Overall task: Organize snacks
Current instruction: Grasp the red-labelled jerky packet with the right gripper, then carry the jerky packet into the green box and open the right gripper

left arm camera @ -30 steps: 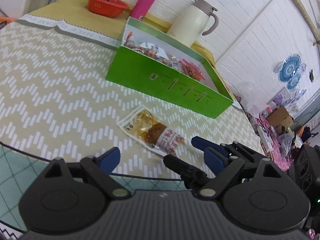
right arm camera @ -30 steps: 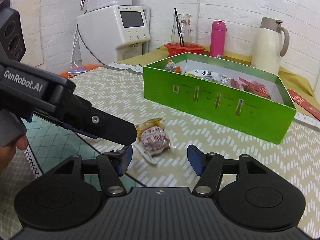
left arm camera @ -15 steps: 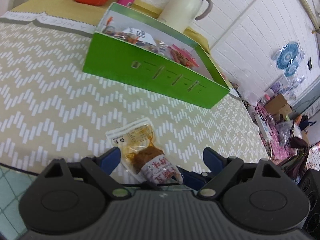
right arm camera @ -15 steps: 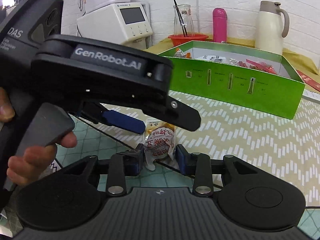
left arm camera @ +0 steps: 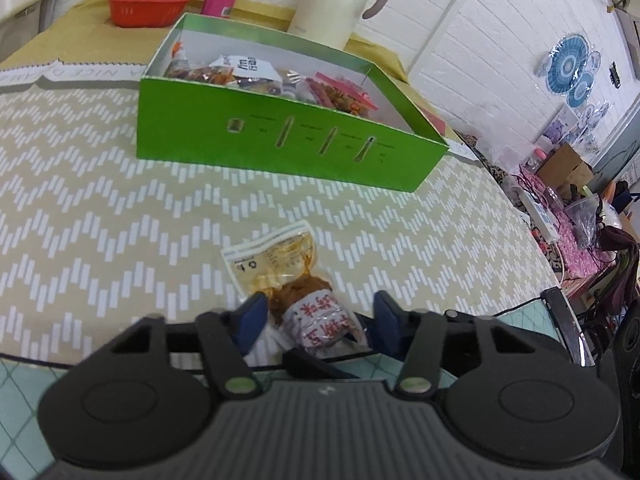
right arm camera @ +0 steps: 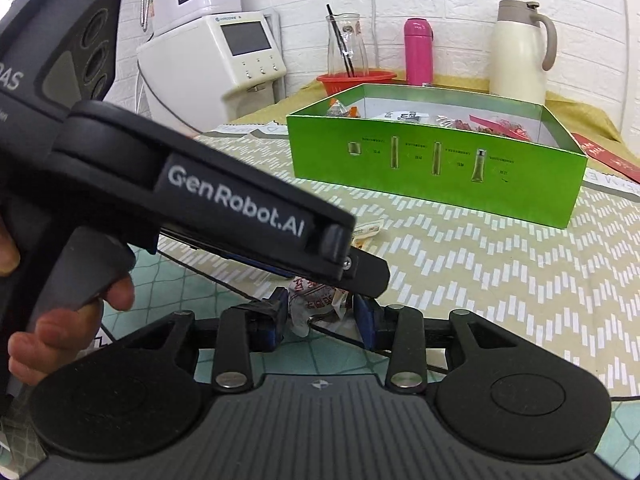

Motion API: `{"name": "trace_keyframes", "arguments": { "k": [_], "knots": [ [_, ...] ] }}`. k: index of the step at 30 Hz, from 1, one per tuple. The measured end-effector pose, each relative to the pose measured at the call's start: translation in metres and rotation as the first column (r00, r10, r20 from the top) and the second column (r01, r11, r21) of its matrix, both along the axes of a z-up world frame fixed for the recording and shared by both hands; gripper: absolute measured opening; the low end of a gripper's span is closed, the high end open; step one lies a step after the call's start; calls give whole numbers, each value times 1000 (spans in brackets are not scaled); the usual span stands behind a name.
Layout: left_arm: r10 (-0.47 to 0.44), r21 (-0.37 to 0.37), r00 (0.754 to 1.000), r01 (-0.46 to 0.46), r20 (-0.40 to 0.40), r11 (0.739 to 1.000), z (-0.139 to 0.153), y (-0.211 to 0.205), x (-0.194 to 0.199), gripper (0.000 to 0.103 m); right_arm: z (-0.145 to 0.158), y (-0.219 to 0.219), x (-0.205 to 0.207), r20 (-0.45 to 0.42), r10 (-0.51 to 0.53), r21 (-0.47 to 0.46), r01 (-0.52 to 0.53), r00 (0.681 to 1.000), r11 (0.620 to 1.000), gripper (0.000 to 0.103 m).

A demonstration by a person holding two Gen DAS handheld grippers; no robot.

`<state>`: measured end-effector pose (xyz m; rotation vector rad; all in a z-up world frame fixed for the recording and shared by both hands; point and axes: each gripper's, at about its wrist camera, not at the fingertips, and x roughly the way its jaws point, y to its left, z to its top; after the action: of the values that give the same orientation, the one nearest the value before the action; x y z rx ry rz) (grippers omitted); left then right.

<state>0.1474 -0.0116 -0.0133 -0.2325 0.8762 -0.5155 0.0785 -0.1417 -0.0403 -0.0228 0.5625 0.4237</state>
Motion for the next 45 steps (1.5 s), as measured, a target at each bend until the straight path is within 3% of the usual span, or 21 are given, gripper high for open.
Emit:
{"name": "trace_keyframes", "arguments": {
  "k": [7, 13, 22, 29, 42, 44, 45],
  "knots": [
    [14, -1, 999, -14, 44, 1000, 6, -2, -5, 39, 4, -2, 0, 23, -36, -7, 36, 999, 999, 61],
    [15, -26, 990, -12, 142, 1000, 41, -3, -4, 39, 32, -8, 0, 111, -40, -4, 41, 993, 999, 61],
    [4, -88, 974, 17, 225, 996, 85, -22, 44, 39, 71, -34, 38, 237, -98, 30, 93, 967, 995, 61],
    [-16, -126, 979, 43, 205, 991, 83, -46, 93, 39, 74, -61, 76, 255, -144, 38, 138, 956, 990, 61],
    [-48, -101, 991, 61, 126, 993, 51, -77, 156, 39, 52, -93, 132, 156, -172, 84, 160, 973, 984, 61],
    [-46, -86, 989, 58, 140, 995, 48, -79, 159, 51, 49, -93, 139, 146, -168, 77, 158, 975, 984, 62],
    [-32, -74, 987, 45, 158, 996, 49, -78, 158, 71, 47, -93, 140, 140, -170, 68, 162, 975, 984, 68]
  ]
}}
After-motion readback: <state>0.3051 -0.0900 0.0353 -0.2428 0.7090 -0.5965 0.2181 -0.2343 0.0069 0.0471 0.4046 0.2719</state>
